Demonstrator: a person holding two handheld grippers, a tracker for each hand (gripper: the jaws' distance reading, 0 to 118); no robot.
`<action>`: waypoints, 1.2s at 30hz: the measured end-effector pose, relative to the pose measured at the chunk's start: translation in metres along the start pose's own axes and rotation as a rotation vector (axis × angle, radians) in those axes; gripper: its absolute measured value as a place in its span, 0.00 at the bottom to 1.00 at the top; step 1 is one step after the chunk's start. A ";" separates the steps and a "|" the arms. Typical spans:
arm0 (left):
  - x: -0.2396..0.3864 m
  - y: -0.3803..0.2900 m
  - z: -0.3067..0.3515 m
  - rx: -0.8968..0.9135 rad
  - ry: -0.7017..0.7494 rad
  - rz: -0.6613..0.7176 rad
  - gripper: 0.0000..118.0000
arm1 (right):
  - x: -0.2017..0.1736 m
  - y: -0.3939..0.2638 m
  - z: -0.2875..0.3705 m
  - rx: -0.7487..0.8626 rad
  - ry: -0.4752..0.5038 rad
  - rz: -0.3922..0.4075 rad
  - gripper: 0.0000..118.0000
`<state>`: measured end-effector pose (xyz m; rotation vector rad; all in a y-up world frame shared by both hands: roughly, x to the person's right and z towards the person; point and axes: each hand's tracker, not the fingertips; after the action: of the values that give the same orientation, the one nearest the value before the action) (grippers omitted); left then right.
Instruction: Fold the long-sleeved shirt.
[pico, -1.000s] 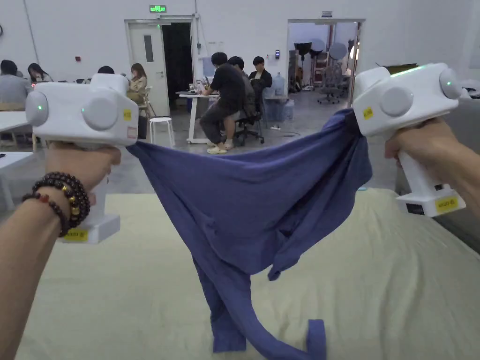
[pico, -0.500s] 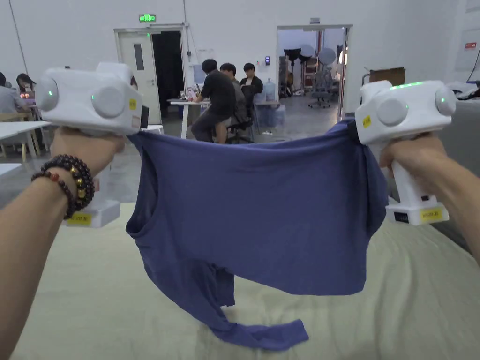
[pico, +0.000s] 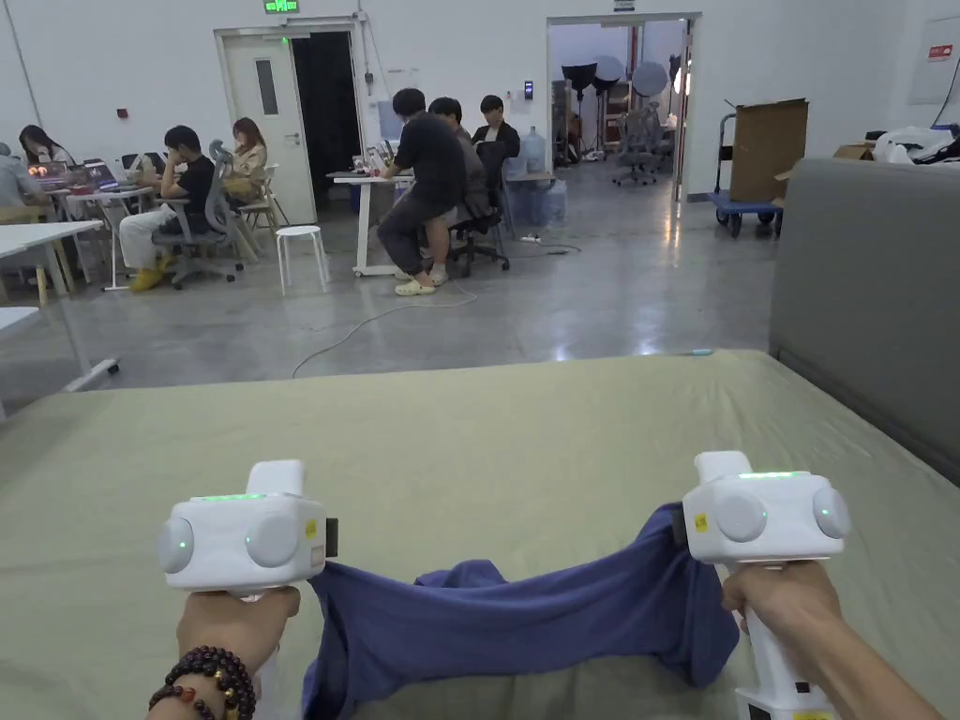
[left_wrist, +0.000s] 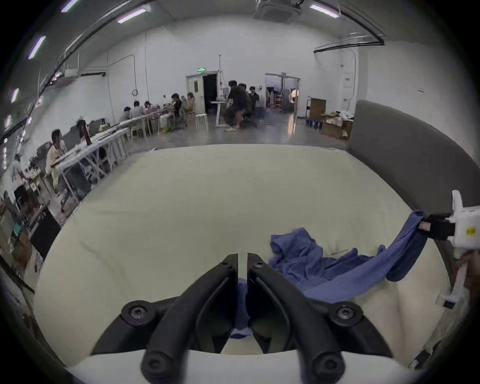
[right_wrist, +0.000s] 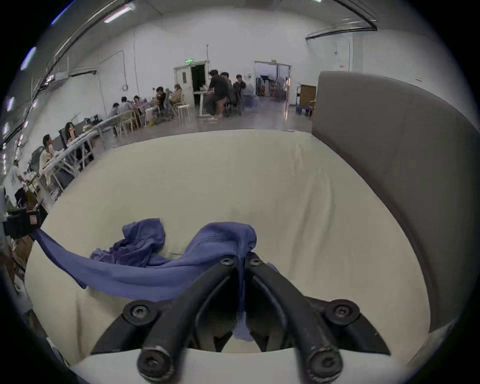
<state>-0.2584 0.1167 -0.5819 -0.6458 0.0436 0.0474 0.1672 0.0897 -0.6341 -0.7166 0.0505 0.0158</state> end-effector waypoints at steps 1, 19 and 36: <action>-0.002 -0.001 0.008 0.004 -0.011 0.010 0.03 | -0.001 -0.002 0.009 0.028 0.005 0.000 0.00; -0.026 -0.267 0.167 -0.256 -0.084 -0.130 0.03 | -0.008 -0.307 0.177 -0.171 0.030 0.107 0.00; -0.028 -0.258 0.204 -0.173 -0.153 -0.084 0.99 | 0.008 -0.281 0.219 -0.044 -0.001 0.068 1.00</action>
<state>-0.2657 0.0328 -0.2627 -0.8145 -0.1370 0.0197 0.1927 0.0218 -0.2854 -0.7587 0.0740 0.0827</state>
